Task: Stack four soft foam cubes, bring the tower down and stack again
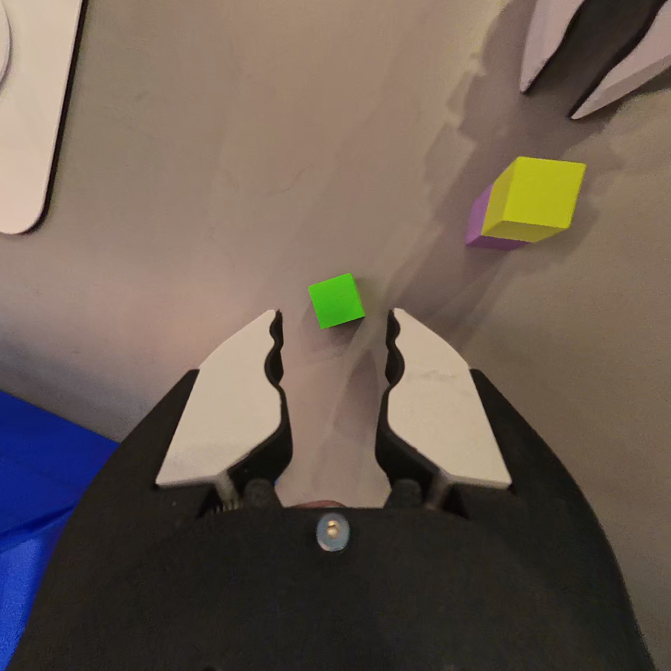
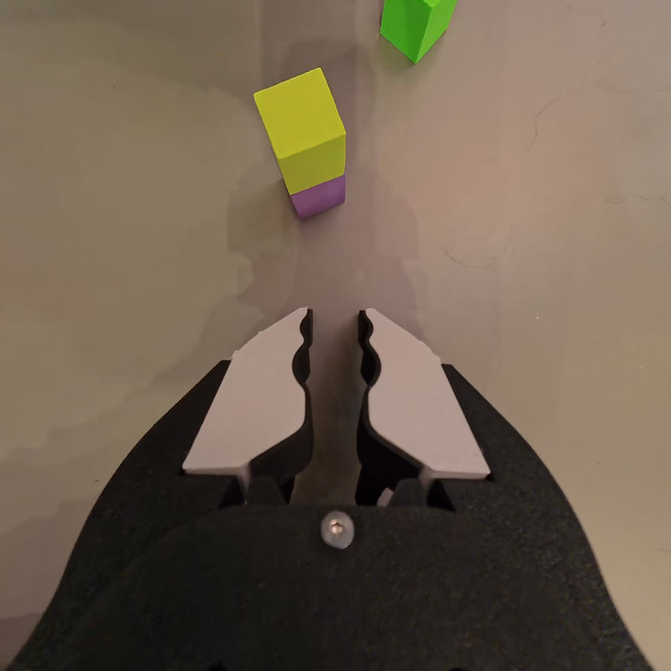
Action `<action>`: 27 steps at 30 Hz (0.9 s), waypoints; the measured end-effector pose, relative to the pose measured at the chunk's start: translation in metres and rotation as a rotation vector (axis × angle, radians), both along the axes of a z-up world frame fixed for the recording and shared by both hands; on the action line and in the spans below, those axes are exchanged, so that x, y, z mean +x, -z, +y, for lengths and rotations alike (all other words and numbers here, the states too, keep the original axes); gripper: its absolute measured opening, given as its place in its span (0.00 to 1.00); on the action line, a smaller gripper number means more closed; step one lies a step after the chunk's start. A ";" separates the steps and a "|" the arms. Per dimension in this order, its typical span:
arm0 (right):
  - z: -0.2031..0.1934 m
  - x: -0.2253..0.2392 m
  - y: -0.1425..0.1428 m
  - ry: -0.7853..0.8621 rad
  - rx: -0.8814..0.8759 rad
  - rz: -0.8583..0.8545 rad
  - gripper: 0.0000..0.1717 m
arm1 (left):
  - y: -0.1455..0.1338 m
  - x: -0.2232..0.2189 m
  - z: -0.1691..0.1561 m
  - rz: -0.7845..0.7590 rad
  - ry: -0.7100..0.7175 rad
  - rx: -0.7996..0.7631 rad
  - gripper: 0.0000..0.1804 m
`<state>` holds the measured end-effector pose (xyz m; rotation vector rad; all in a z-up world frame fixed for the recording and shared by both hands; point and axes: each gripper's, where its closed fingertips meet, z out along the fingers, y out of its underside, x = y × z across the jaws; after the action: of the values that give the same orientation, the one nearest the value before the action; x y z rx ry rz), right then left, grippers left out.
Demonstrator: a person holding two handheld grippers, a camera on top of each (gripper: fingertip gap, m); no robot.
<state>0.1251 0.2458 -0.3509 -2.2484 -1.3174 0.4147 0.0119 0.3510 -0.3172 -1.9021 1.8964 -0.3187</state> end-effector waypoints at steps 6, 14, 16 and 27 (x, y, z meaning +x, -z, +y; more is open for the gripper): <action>0.000 0.000 0.000 0.000 0.000 0.001 0.14 | 0.017 0.001 0.003 0.018 -0.065 -0.027 0.19; 0.000 0.000 0.000 -0.003 0.001 0.003 0.13 | 0.011 0.009 -0.004 -0.024 -0.050 -0.051 0.14; 0.000 0.000 0.000 -0.003 0.001 0.004 0.13 | -0.001 0.013 -0.010 -0.044 -0.025 -0.049 0.14; -0.001 -0.001 0.000 -0.006 0.001 -0.001 0.13 | -0.040 0.041 -0.074 -0.054 0.213 -0.044 0.14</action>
<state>0.1245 0.2446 -0.3509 -2.2450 -1.3246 0.4150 0.0527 0.2771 -0.2769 -1.7022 2.0751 -0.4755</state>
